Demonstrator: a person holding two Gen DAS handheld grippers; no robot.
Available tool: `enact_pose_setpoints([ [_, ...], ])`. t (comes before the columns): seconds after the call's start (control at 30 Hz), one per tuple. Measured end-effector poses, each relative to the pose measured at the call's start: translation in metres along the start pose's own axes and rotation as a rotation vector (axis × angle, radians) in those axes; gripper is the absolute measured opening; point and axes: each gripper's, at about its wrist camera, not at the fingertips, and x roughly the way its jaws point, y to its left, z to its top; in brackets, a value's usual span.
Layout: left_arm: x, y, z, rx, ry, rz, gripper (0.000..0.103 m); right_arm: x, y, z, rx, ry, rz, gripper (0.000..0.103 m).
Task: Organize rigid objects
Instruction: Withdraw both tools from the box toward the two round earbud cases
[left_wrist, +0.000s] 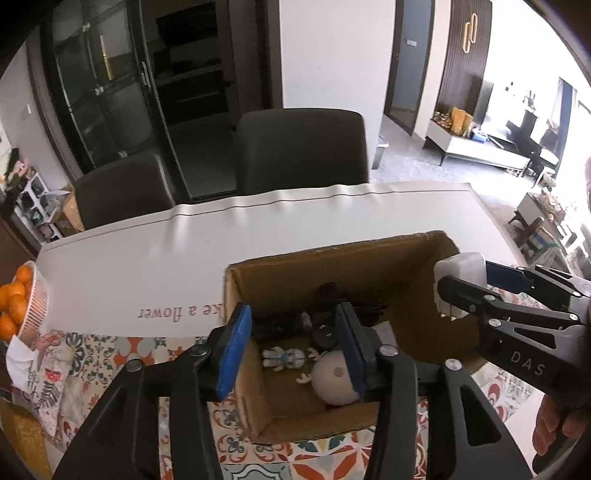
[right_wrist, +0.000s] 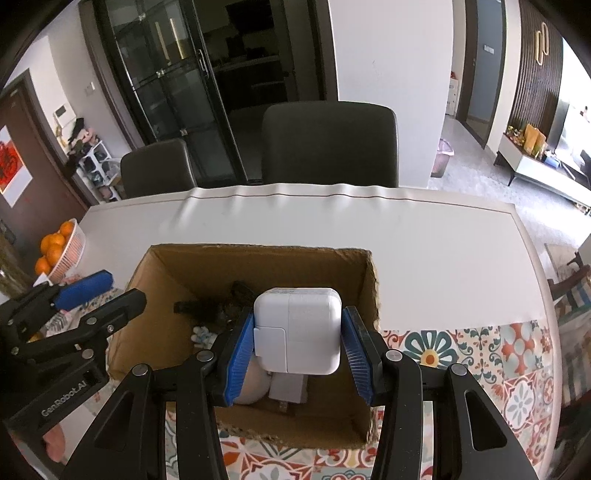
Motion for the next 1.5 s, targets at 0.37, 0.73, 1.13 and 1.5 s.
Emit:
enact_pose_setpoints([
  [0.37, -0.033, 0.01, -0.016, -0.039, -0.032, 0.047, 0.072, -0.03, 0.013, -0.007, -0.036, -0.051, -0.036, 0.074],
  [0.73, -0.084, -0.023, -0.049, -0.016, -0.102, 0.04, 0.088, -0.09, 0.0, -0.054, -0.013, -0.104, -0.087, 0.082],
  [1.13, -0.106, -0.072, -0.091, 0.002, -0.09, -0.031, 0.098, -0.136, -0.042, -0.114, 0.054, -0.141, -0.158, 0.085],
  [1.5, -0.092, -0.119, -0.129, 0.027, -0.015, -0.061, 0.098, -0.134, -0.078, -0.162, 0.093, -0.082, -0.172, 0.085],
])
